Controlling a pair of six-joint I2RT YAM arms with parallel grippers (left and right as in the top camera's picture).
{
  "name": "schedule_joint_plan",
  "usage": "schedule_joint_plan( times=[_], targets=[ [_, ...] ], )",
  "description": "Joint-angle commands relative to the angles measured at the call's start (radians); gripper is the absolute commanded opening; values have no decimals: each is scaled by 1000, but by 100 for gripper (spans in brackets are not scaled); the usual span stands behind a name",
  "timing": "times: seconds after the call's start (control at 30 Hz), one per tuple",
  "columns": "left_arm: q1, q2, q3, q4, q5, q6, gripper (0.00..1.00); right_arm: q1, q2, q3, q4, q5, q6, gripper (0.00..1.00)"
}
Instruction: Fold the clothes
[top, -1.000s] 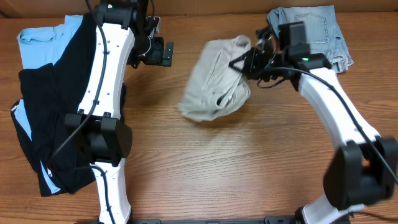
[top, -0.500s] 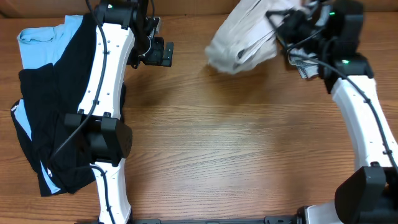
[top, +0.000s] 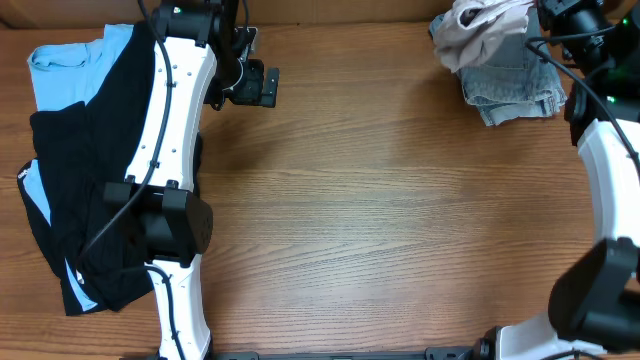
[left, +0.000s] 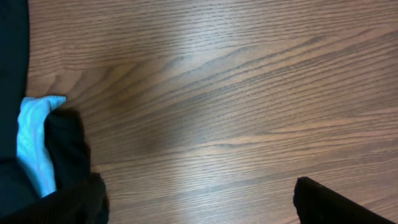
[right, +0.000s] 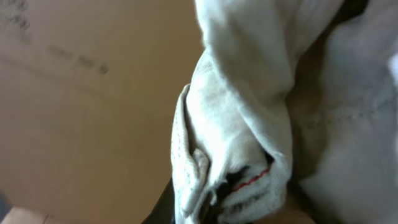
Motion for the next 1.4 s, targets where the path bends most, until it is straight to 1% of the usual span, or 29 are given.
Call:
schedule_joint_plan(
  times=[0.0, 0.13, 0.23, 0.37, 0.43, 0.63, 0.77, 0.83, 0.9, 1.1, 1.17, 1.23, 1.37],
  targets=[
    [-5, -9, 12, -1, -6, -8, 100, -9, 63, 43, 84, 69, 96, 4],
    [-5, -9, 12, -2, -6, -10, 100, -9, 147, 43, 208, 145, 146, 4],
    [-5, -9, 12, 1, -6, -34, 100, -10, 200, 55, 273, 176, 179, 4],
    [-5, -9, 12, 8, -6, -34, 100, -13, 295, 128, 284, 187, 217, 4],
    [-5, -9, 12, 10, -7, -34, 100, -13, 364, 196, 298, 203, 228, 4],
    [-5, -3, 12, 10, -6, -34, 100, -16, 452, 320, 298, 235, 226, 4],
    [-5, 12, 12, 9, -6, -34, 100, -16, 501, 366, 283, 228, 226, 4],
    [-5, 21, 11, 5, -6, -35, 100, -18, 515, 365, 235, 219, 214, 4],
    [-5, 29, 11, 4, -6, -35, 100, -19, 524, 365, 183, 200, 172, 4],
    [-6, 36, 11, 11, -6, -34, 100, -38, 524, 365, -111, 145, -9, 5],
    [-8, 36, 11, 13, -6, -34, 100, -49, 523, 365, -196, 125, -48, 9],
    [-9, 36, 11, 13, -6, -34, 100, -64, 523, 365, -306, 91, -116, 20],
    [-10, 36, 11, 14, -4, -34, 100, -88, 523, 365, -539, 105, -259, 32]
  ],
)
